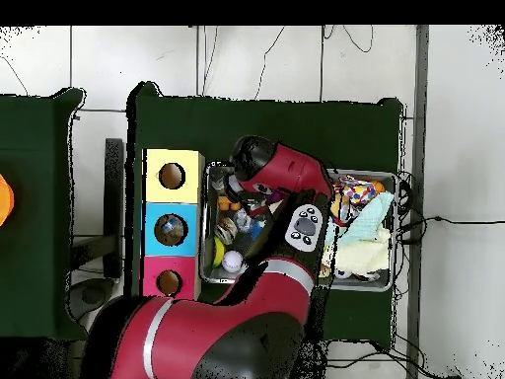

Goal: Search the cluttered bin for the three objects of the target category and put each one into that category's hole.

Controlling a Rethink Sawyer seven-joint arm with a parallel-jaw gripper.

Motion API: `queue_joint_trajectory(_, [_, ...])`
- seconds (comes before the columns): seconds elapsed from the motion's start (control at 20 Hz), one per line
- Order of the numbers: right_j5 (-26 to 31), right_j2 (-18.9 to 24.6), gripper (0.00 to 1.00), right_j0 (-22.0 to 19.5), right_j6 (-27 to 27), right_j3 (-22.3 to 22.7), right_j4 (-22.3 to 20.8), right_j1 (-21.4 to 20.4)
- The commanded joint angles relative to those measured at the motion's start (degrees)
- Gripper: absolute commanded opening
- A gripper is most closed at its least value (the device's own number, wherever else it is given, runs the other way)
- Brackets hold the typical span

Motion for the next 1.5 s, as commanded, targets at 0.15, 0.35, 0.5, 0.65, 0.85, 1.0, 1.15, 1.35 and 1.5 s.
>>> queue_joint_trajectory(0.15, [-9.86,7.21,1.0,-3.44,6.31,1.92,0.13,9.74])
queue_joint_trajectory(0.35, [-11.61,7.52,1.0,-3.49,5.95,2.14,0.26,10.07])
queue_joint_trajectory(0.5, [-12.04,7.51,1.0,-3.48,5.97,1.98,0.4,10.35])
queue_joint_trajectory(0.65, [-13.94,6.29,0.0,-2.68,6.35,1.59,-0.68,10.53])
queue_joint_trajectory(0.85, [-13.15,5.92,0.0,-2.44,7.71,0.99,-0.24,10.91])
queue_joint_trajectory(1.0, [-12.81,6.18,0.0,-2.5,7.73,0.91,0.02,10.93])
queue_joint_trajectory(1.15, [-12.99,6.63,0.0,-2.59,7.57,1.1,0.29,10.85])
queue_joint_trajectory(1.35, [-13.22,7.11,0.0,-2.74,7.45,1.49,0.67,10.72])
queue_joint_trajectory(1.5, [-13.86,7.31,0.0,-2.65,6.08,1.71,0.12,10.19])
